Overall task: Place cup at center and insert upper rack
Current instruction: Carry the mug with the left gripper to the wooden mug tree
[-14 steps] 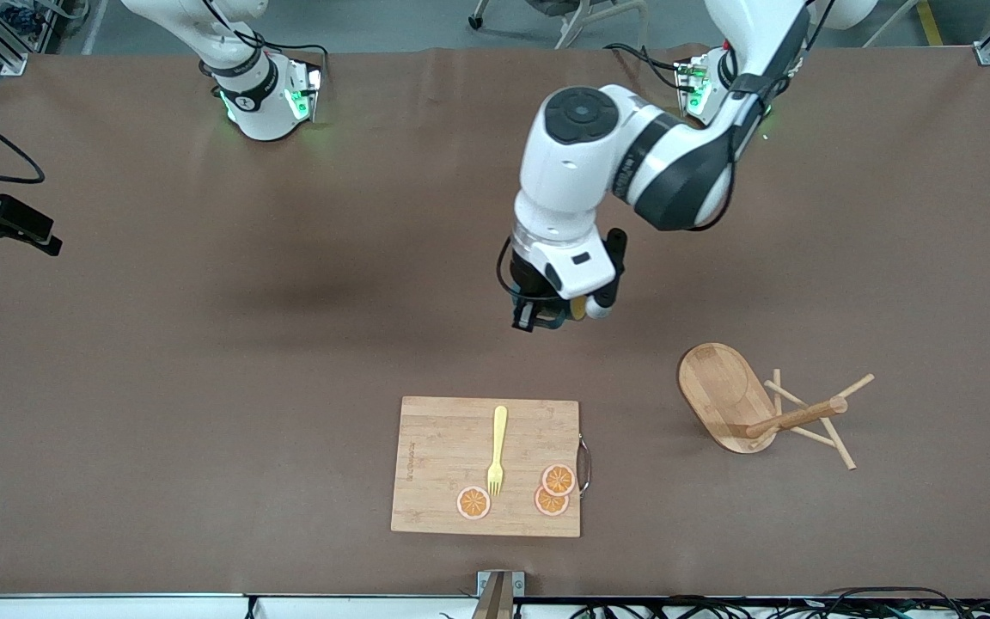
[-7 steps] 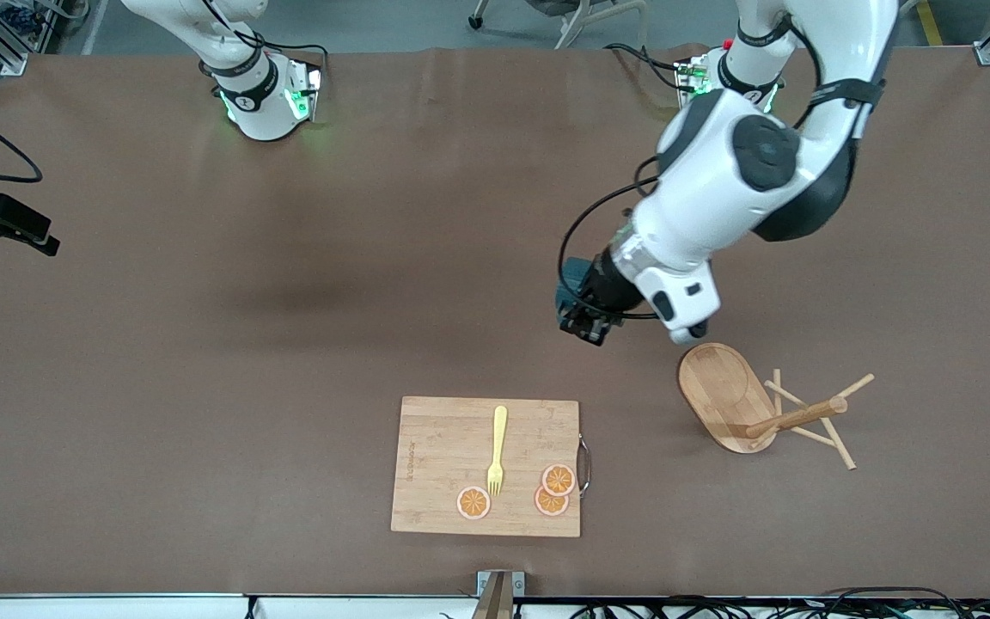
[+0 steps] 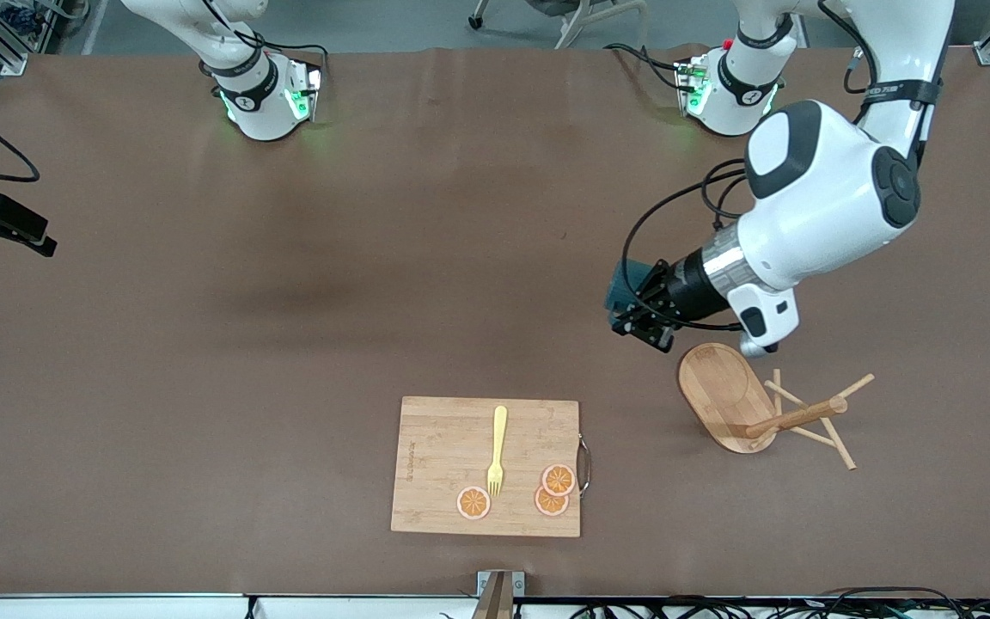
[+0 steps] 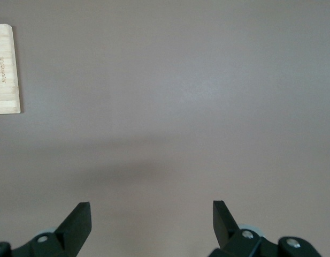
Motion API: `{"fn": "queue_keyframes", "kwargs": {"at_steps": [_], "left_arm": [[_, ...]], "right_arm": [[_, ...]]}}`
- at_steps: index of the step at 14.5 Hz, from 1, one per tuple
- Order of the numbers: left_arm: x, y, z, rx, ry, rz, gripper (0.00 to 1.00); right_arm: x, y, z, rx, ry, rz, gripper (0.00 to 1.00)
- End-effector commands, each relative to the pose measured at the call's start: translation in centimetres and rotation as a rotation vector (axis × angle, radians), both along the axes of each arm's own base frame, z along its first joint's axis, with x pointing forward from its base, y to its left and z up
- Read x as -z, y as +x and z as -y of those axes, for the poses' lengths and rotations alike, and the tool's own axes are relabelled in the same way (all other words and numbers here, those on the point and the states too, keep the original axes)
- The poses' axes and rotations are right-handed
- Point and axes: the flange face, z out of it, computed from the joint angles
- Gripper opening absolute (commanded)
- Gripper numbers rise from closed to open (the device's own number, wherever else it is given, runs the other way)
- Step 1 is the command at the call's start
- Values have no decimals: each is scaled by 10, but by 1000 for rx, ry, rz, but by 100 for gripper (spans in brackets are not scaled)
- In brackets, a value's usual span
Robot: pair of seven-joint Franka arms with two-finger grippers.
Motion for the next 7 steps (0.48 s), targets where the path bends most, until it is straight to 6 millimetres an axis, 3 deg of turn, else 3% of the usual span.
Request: {"fn": "queue_keyframes", "kwargs": {"at_steps": [1, 7], "left_arm": [[0, 2, -35, -1, -48, 4, 0], [27, 7, -89, 50, -67, -17, 1]], "right_arm": [[-5, -4, 0, -7, -1, 4, 100], [-6, -4, -1, -7, -3, 8, 100]]}}
